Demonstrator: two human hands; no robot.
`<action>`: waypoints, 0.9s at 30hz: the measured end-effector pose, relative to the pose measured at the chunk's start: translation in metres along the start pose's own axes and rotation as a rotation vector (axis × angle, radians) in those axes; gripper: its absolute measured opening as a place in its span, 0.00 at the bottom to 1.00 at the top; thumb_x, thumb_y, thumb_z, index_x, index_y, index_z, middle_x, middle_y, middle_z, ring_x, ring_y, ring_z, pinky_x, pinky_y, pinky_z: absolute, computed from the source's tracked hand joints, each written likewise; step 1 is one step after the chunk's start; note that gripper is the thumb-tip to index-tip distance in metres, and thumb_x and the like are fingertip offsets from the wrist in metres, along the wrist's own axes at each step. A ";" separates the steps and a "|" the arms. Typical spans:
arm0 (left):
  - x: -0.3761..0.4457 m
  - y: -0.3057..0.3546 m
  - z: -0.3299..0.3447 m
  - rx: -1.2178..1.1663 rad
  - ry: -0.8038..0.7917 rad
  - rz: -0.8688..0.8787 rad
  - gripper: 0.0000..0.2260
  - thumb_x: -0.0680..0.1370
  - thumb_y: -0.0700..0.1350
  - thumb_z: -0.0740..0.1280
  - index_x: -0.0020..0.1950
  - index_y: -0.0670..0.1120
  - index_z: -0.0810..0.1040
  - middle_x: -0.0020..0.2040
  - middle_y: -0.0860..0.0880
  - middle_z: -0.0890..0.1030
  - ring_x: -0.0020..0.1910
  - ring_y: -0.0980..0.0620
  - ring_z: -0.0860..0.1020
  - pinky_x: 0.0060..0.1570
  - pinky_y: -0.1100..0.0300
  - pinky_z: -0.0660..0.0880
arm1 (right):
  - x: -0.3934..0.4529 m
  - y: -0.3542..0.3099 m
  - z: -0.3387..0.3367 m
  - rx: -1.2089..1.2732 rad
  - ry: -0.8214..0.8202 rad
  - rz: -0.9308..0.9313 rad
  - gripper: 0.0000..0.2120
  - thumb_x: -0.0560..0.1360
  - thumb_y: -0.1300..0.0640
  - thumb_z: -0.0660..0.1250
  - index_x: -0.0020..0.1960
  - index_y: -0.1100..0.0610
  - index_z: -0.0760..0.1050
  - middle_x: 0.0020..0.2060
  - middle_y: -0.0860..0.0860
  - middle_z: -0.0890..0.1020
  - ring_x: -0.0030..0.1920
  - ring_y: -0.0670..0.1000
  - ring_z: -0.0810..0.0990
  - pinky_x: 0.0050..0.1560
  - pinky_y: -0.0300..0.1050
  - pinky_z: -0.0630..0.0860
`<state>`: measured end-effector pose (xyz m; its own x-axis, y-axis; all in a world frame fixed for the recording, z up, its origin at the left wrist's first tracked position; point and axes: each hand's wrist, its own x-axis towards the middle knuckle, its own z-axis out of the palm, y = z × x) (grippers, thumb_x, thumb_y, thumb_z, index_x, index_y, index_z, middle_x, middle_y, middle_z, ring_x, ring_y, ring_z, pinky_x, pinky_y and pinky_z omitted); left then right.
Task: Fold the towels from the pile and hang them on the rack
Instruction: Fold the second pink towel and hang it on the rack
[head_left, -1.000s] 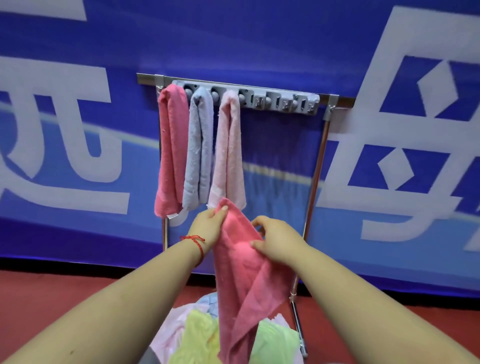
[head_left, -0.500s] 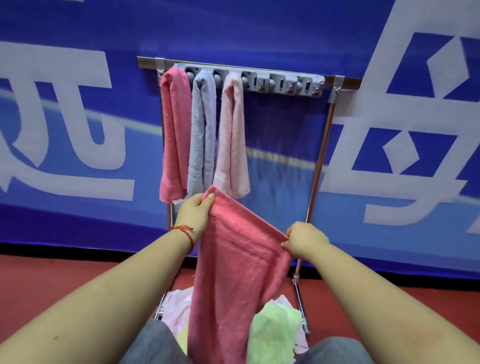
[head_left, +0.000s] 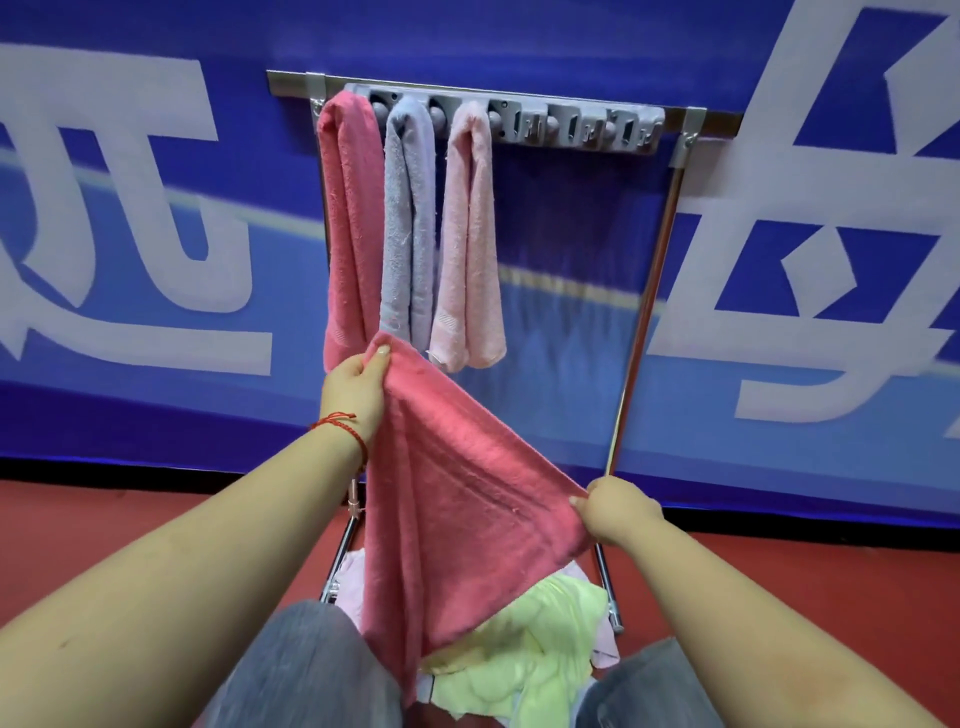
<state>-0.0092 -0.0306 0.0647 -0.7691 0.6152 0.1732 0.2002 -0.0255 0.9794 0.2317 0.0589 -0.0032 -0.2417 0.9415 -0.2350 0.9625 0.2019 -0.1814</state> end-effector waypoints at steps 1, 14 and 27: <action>0.002 -0.008 -0.003 0.006 0.001 -0.047 0.13 0.79 0.49 0.61 0.53 0.42 0.80 0.48 0.44 0.79 0.49 0.49 0.75 0.46 0.59 0.71 | 0.002 0.002 -0.001 0.043 -0.019 0.012 0.21 0.80 0.46 0.55 0.61 0.61 0.74 0.62 0.58 0.76 0.62 0.59 0.74 0.59 0.49 0.70; -0.055 -0.045 0.017 -0.293 -0.289 -0.469 0.16 0.78 0.42 0.64 0.31 0.47 0.66 0.17 0.55 0.62 0.15 0.59 0.59 0.19 0.69 0.55 | -0.038 -0.034 -0.011 1.278 -0.368 0.168 0.13 0.79 0.49 0.61 0.40 0.56 0.71 0.29 0.51 0.74 0.31 0.48 0.77 0.36 0.41 0.74; -0.108 -0.028 0.028 -0.262 -0.469 -0.040 0.09 0.79 0.38 0.61 0.50 0.45 0.81 0.39 0.52 0.83 0.38 0.60 0.80 0.39 0.69 0.76 | -0.075 -0.063 -0.024 1.949 -0.555 0.228 0.15 0.79 0.56 0.58 0.40 0.61 0.78 0.28 0.50 0.83 0.38 0.48 0.77 0.43 0.39 0.72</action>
<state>0.0853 -0.0744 0.0152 -0.4078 0.9039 0.1291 -0.0283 -0.1539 0.9877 0.1922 -0.0182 0.0489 -0.5277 0.6598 -0.5349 -0.3155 -0.7369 -0.5978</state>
